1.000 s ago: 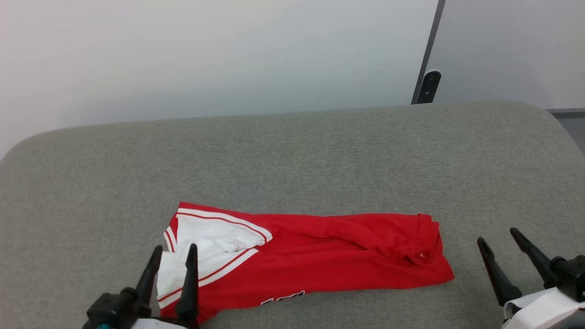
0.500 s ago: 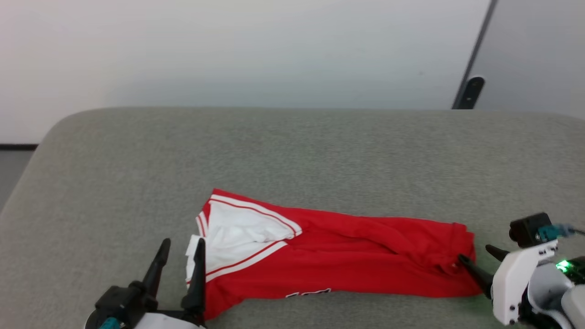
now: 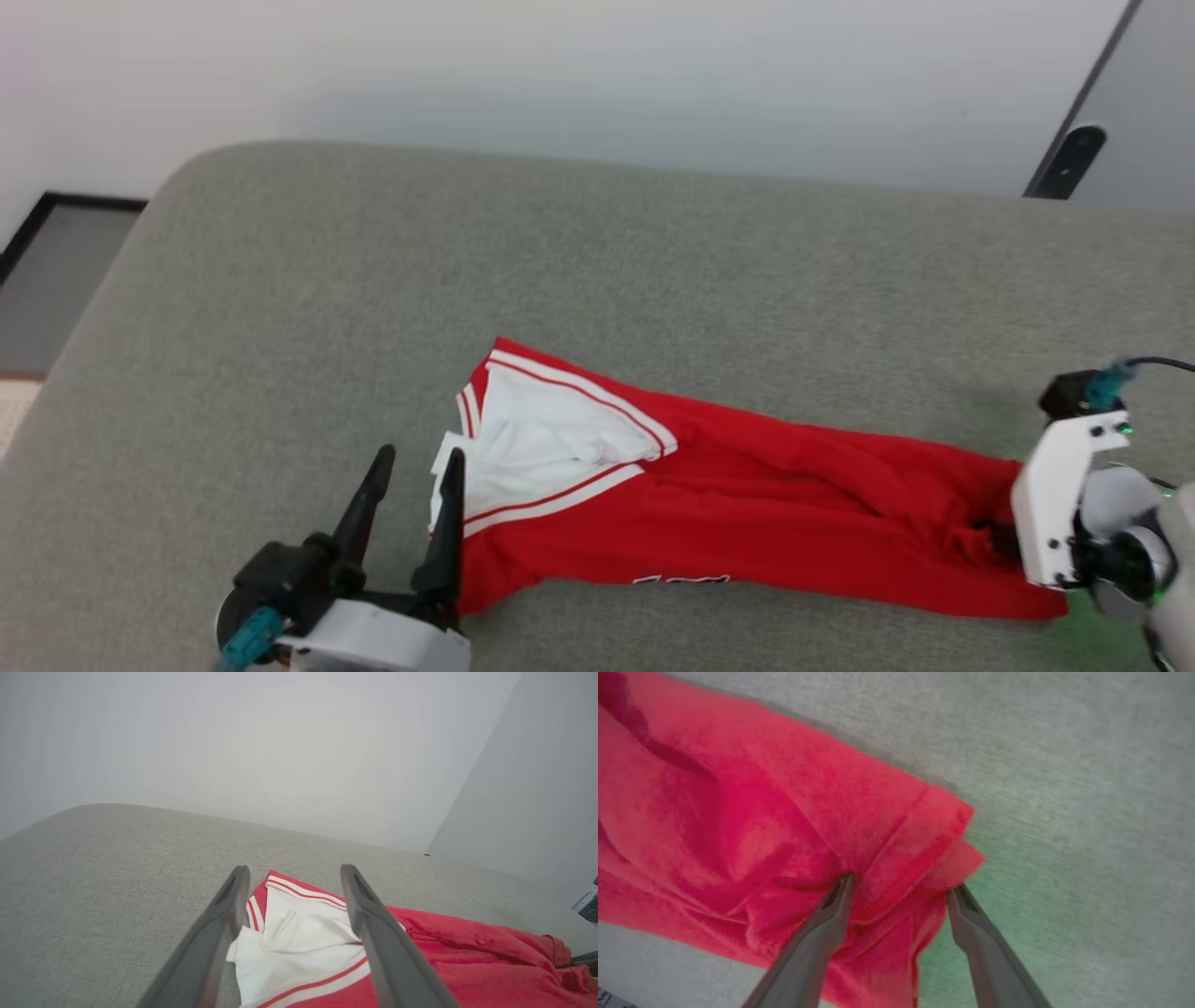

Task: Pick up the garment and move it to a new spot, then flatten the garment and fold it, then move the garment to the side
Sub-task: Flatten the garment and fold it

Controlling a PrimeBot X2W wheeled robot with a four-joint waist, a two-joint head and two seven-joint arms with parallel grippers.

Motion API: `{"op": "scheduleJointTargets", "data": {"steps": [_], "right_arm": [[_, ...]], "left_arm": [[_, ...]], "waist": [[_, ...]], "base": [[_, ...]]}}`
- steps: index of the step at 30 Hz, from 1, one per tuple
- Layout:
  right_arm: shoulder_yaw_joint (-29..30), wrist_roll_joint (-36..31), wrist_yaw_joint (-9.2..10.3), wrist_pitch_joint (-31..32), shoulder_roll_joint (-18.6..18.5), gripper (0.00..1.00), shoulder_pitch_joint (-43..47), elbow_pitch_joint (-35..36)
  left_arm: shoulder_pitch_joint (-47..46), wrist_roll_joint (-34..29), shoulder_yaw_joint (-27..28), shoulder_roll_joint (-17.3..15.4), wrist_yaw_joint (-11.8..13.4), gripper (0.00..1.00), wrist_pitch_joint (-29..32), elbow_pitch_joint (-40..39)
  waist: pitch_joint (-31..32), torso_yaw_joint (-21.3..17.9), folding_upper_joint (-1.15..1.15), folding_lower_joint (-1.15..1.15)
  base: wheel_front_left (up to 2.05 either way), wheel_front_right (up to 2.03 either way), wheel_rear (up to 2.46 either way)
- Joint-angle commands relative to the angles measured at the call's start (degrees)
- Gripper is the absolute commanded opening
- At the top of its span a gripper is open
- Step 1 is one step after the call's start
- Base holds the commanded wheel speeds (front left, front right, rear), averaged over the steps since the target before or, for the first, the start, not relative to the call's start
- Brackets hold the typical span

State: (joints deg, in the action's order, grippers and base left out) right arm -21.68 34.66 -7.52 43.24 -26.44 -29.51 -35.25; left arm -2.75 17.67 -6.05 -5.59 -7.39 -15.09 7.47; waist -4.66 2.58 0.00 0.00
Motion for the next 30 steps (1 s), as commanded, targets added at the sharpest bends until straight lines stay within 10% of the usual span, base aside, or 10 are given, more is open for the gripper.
{"op": "scheduleJointTargets", "data": {"steps": [1, 11, 12, 13, 30], "right_arm": [[0.73, -0.61, 0.07, 1.48, 1.59, 1.00, -1.10, -1.12], [3.32, -0.96, -0.20, 10.22, 9.95, 1.00, -1.69, -7.85], [3.54, -0.44, -0.21, 10.61, 10.20, 0.36, -1.50, -7.81], [3.61, -0.11, -0.26, 11.23, 10.18, 0.00, -1.25, -7.65], [10.99, -3.40, 0.26, 5.64, -0.31, 0.00, -1.78, -5.56]], "left_arm": [[-1.04, 0.43, -0.31, 0.21, -0.13, 1.00, -0.03, 0.12], [-3.14, 1.14, -2.14, 1.19, -0.14, 1.00, -0.03, 0.95], [-3.16, 1.21, -2.15, 1.23, -0.14, 1.00, -0.03, 0.99], [-3.12, 1.30, -2.12, 1.26, -0.14, 1.00, -0.03, 1.06], [-2.45, 2.65, -0.91, 0.44, -0.14, 1.00, -0.03, 0.87]], "waist": [[-2.00, 1.60, 0.00, 0.00], [-3.76, 3.91, 0.00, 0.00], [-3.79, 4.03, 0.00, 0.00], [-3.80, 4.10, 0.00, 0.00], [-3.07, 1.45, 0.00, 0.00]], "base": [[0.00, 0.00, 0.00], [0.00, 0.00, 0.00], [0.00, 0.00, 0.00], [0.00, 0.00, 0.00], [0.00, 0.00, 0.00]]}}
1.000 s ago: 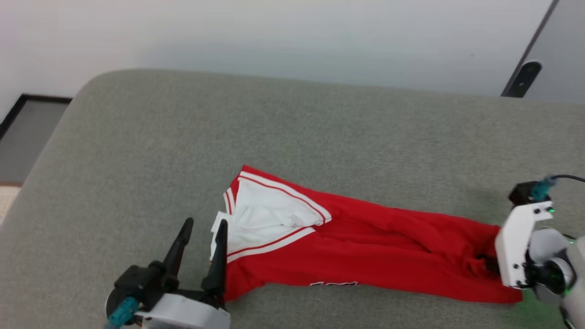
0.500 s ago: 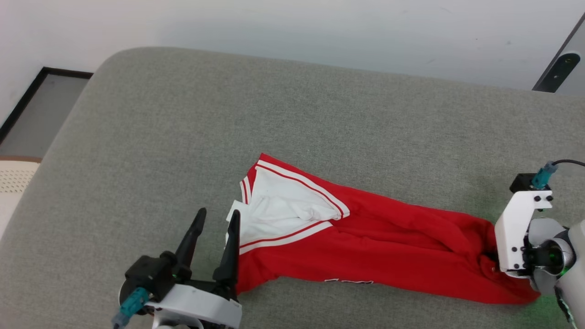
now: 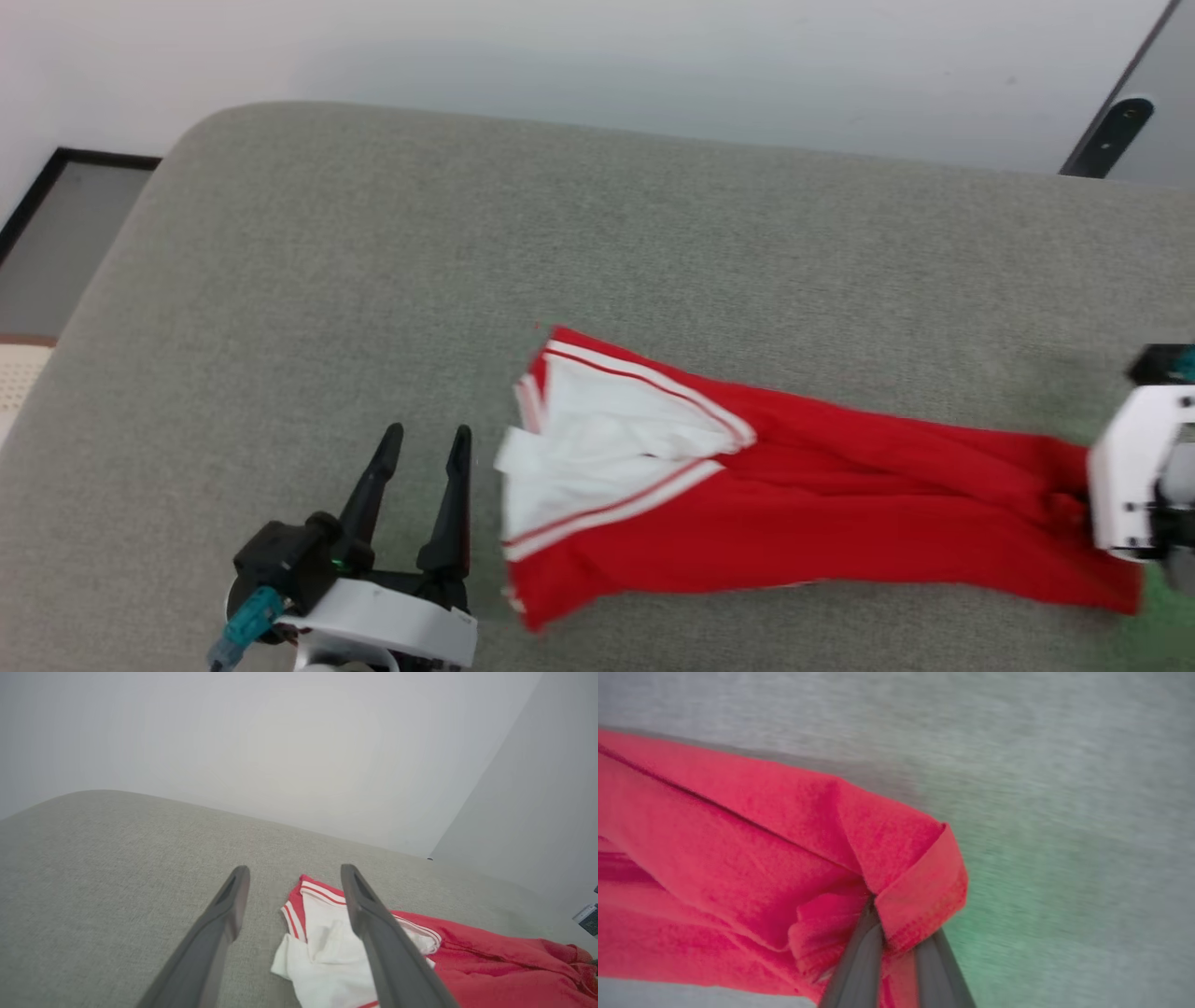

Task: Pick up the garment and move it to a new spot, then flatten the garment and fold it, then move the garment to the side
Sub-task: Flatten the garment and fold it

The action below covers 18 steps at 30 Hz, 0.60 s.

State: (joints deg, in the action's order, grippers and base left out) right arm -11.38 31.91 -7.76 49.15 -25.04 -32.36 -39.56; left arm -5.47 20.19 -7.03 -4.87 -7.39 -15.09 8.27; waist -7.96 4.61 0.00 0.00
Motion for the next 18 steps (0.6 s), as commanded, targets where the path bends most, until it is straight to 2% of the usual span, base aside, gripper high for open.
{"op": "scheduleJointTargets", "data": {"steps": [1, 5, 8, 15, 18], "right_arm": [[1.20, -1.09, 0.46, -0.68, -2.30, 0.00, 0.76, -1.40], [2.50, -2.19, 0.36, -1.79, -4.63, 0.00, -0.52, -1.83], [3.01, -1.61, 0.33, -1.45, -4.56, 0.00, -0.98, -1.50], [4.51, 3.49, 0.32, 0.76, -1.06, 0.00, -0.39, 4.15], [4.64, 6.51, 0.32, 3.19, 0.86, 0.00, 0.89, 9.06]], "left_arm": [[0.22, 0.25, 0.15, -0.34, -0.14, 1.00, -0.03, 0.03], [0.24, 0.62, 0.45, -0.73, -0.14, 1.00, -0.03, 0.08], [0.51, 0.59, 0.74, -0.92, -0.14, 1.00, -0.03, 0.29], [1.26, 1.11, 1.52, -0.96, -0.14, 1.00, -0.03, 1.24], [1.43, 1.20, 1.96, -0.98, -0.14, 1.00, -0.03, 1.43]], "waist": [[0.32, -0.86, 0.00, 0.00], [0.61, -2.01, 0.00, 0.00], [1.03, -3.07, 0.00, 0.00], [2.55, -5.28, 0.00, 0.00], [3.38, -6.11, 0.00, 0.00]], "base": [[0.00, 0.00, 0.00], [0.00, 0.00, 0.00], [0.00, 0.00, 0.00], [0.00, 0.00, 0.00], [0.00, 0.00, 0.00]]}}
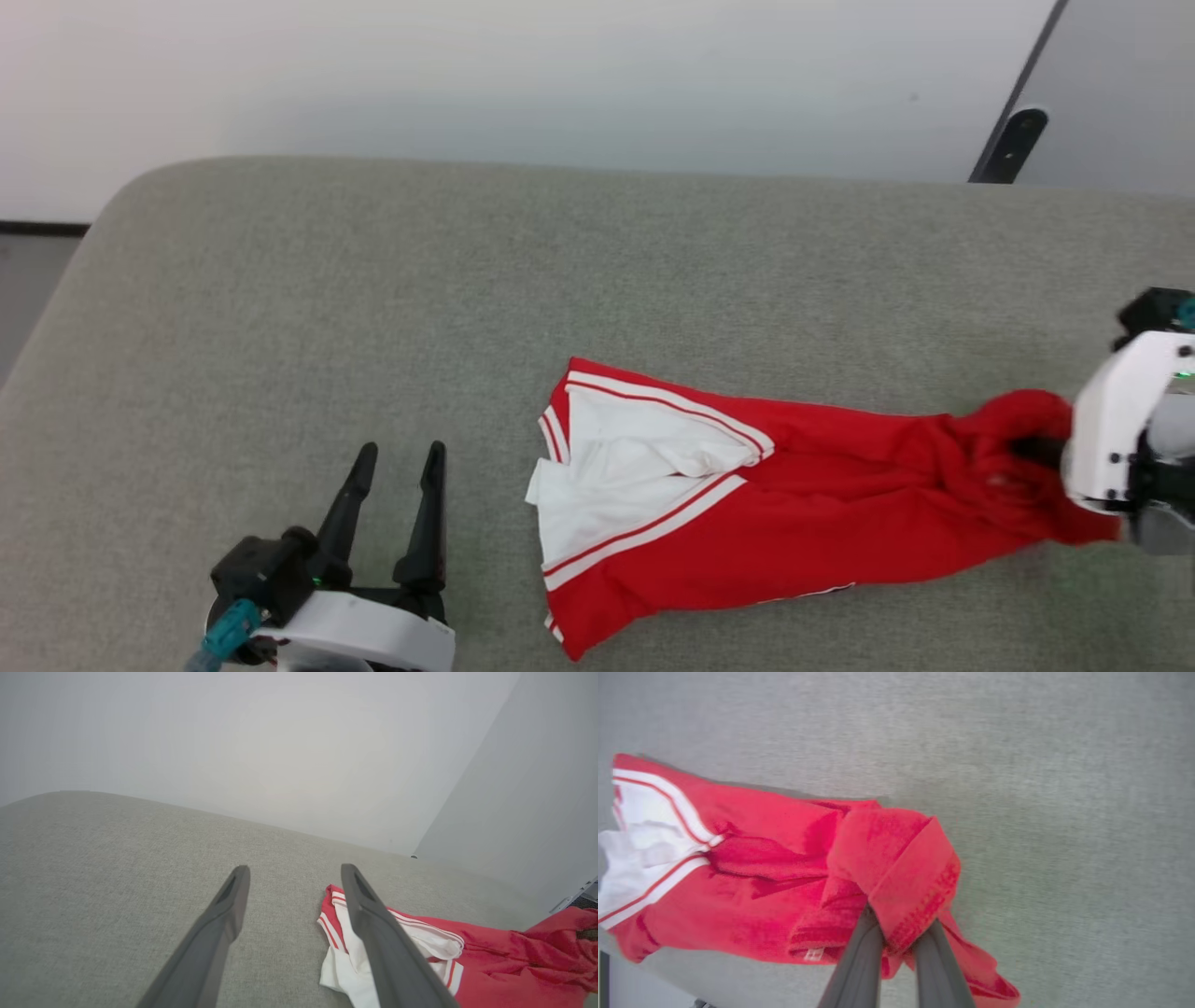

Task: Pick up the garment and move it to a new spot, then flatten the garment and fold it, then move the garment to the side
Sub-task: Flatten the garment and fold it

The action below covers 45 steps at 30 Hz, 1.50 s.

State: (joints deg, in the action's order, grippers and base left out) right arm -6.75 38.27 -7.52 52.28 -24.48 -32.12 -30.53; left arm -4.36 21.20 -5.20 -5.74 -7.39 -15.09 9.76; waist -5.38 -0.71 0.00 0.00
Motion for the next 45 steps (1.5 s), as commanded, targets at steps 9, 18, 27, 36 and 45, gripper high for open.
{"op": "scheduleJointTargets", "data": {"steps": [9, 18, 27, 36, 45], "right_arm": [[0.00, 4.71, 0.07, 5.44, 8.02, 0.00, 4.45, 16.14], [0.23, -1.21, 0.07, 4.46, 18.95, 0.00, 4.23, 19.95], [-4.18, -5.83, 0.07, 0.98, 21.60, 0.00, 1.11, 14.75], [-13.85, -8.66, 0.07, -3.60, 21.67, 0.00, -2.61, 8.47], [-20.24, -11.87, 0.07, -8.52, 21.68, 0.00, -4.66, 0.56]], "left_arm": [[1.16, 0.42, 0.74, 0.11, -0.14, 1.00, -0.03, -0.29], [0.81, 0.94, -0.11, 0.93, -0.14, 1.00, -0.03, 0.23], [-1.20, 1.56, -1.92, 1.77, -0.15, 1.00, -0.03, 1.04], [-3.09, 1.93, -3.35, 2.53, -0.15, 1.00, -0.03, 1.70], [-4.11, 2.84, -4.12, 2.79, -0.15, 1.00, -0.03, 2.25]], "waist": [[2.91, -0.45, 0.00, 0.00], [3.35, 4.21, 0.00, 0.00], [2.35, 9.51, 0.00, 0.00], [0.59, 12.64, 0.00, 0.00], [-0.36, 14.32, 0.00, 0.00]], "base": [[0.00, 0.00, 0.00], [0.00, 0.00, 0.00], [0.00, 0.00, 0.00], [0.00, 0.00, 0.00], [0.00, 0.00, 0.00]]}}
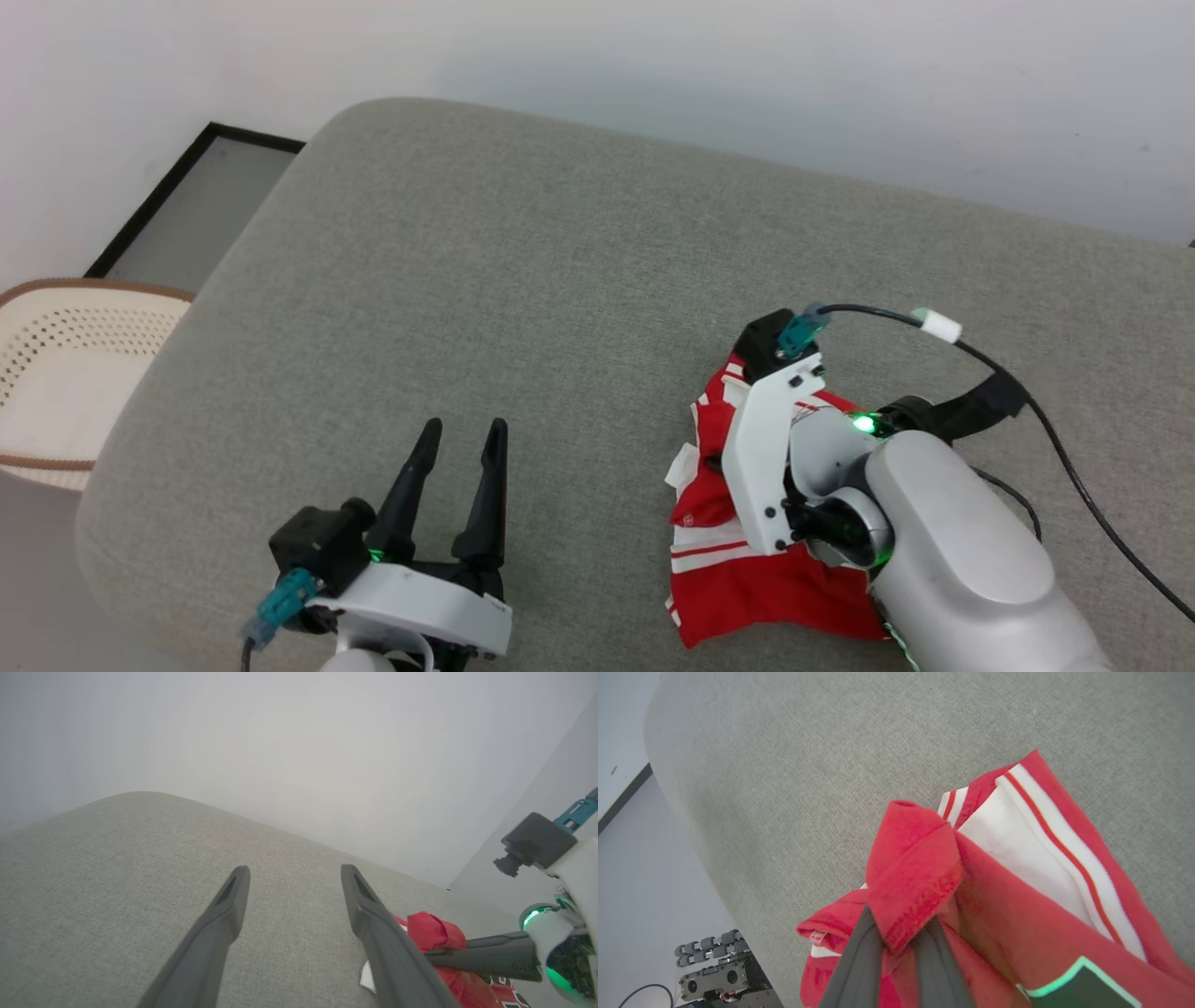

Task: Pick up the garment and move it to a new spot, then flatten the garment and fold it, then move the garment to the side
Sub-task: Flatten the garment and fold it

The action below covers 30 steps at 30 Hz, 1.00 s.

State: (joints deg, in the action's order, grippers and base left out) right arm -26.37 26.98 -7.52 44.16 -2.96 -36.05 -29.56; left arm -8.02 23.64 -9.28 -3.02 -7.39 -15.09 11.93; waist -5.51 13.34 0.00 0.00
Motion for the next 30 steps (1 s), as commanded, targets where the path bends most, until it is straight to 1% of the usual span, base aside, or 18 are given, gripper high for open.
{"op": "scheduleJointTargets", "data": {"steps": [1, 7, 8, 9, 10, 11, 12, 13, 18, 24, 27, 30], "right_arm": [[-1.25, -0.75, 0.07, -0.77, 0.14, 0.00, -1.06, -1.28], [-6.18, -2.16, 0.07, -3.73, -0.57, 0.00, -3.56, -5.27], [-7.13, -2.13, 0.07, -4.40, -0.63, 0.10, -3.88, -5.93], [-7.95, -2.12, 0.07, -4.98, -0.69, 0.32, -4.28, -6.63], [-8.92, -2.33, 0.07, -5.53, -0.83, 0.49, -4.77, -7.15], [-9.72, -2.21, 0.07, -6.00, -0.82, 0.76, -5.22, -7.80], [-10.48, -1.87, 0.07, -6.50, -0.81, 0.87, -5.66, -8.43], [-10.96, -1.47, 0.07, -6.91, -0.77, 1.00, -6.10, -8.95], [-14.89, 0.42, 0.07, -8.45, -0.74, 1.00, -8.50, -10.78], [-19.34, 4.24, 0.07, -9.86, -0.78, 1.00, -11.09, -10.90], [-21.36, 6.87, 0.07, -11.23, -1.09, 1.00, -12.28, -9.19], [-24.07, 9.69, 0.07, -13.85, -1.97, 1.00, -12.76, -6.03]], "left_arm": [[-0.50, 0.46, -0.03, 0.08, -0.15, 1.00, -0.03, 0.11], [-0.51, 0.72, 0.09, 0.14, -0.15, 1.00, -0.03, 0.25], [-0.51, 0.79, 0.07, 0.14, -0.15, 1.00, -0.03, 0.27], [-0.52, 0.85, 0.01, 0.14, -0.15, 1.00, -0.03, 0.31], [-0.59, 1.02, -0.02, 0.13, -0.15, 1.00, -0.03, 0.27], [-0.61, 1.04, 0.02, 0.12, -0.15, 1.00, -0.03, 0.25], [-0.56, 0.99, 0.07, 0.13, -0.15, 1.00, -0.03, 0.28], [-0.55, 0.97, 0.10, 0.13, -0.15, 1.00, -0.03, 0.33], [-0.56, 0.92, 0.46, 0.13, -0.15, 1.00, -0.03, 0.57], [-0.20, 0.33, 1.06, 0.12, -0.15, 1.00, -0.03, 0.63], [0.40, 0.03, 1.58, 0.07, -0.15, 1.00, -0.03, 0.48], [1.03, -0.18, 2.00, -0.23, -0.15, 1.00, -0.03, 0.26]], "waist": [[-0.31, 0.36, 0.00, 0.00], [-0.50, 0.46, 0.00, 0.00], [-0.48, 0.41, 0.00, 0.00], [-0.46, 0.36, 0.00, 0.00], [-0.43, 0.32, 0.00, 0.00], [-0.38, 0.25, 0.00, 0.00], [-0.32, 0.15, 0.00, 0.00], [-0.31, 0.06, 0.00, 0.00], [0.07, -0.51, 0.00, 0.00], [0.94, -1.56, 0.00, 0.00], [1.56, -2.43, 0.00, 0.00], [2.37, -3.51, 0.00, 0.00]], "base": [[0.00, 0.00, 0.00], [0.00, 0.00, 0.00], [0.00, 0.00, 0.00], [0.00, 0.00, 0.00], [0.00, 0.00, 0.00], [0.00, 0.00, 0.00], [0.00, 0.00, 0.00], [0.00, 0.00, 0.00], [0.00, 0.00, 0.00], [0.00, 0.00, 0.00], [0.00, 0.00, 0.00], [0.00, 0.00, 0.00]]}}
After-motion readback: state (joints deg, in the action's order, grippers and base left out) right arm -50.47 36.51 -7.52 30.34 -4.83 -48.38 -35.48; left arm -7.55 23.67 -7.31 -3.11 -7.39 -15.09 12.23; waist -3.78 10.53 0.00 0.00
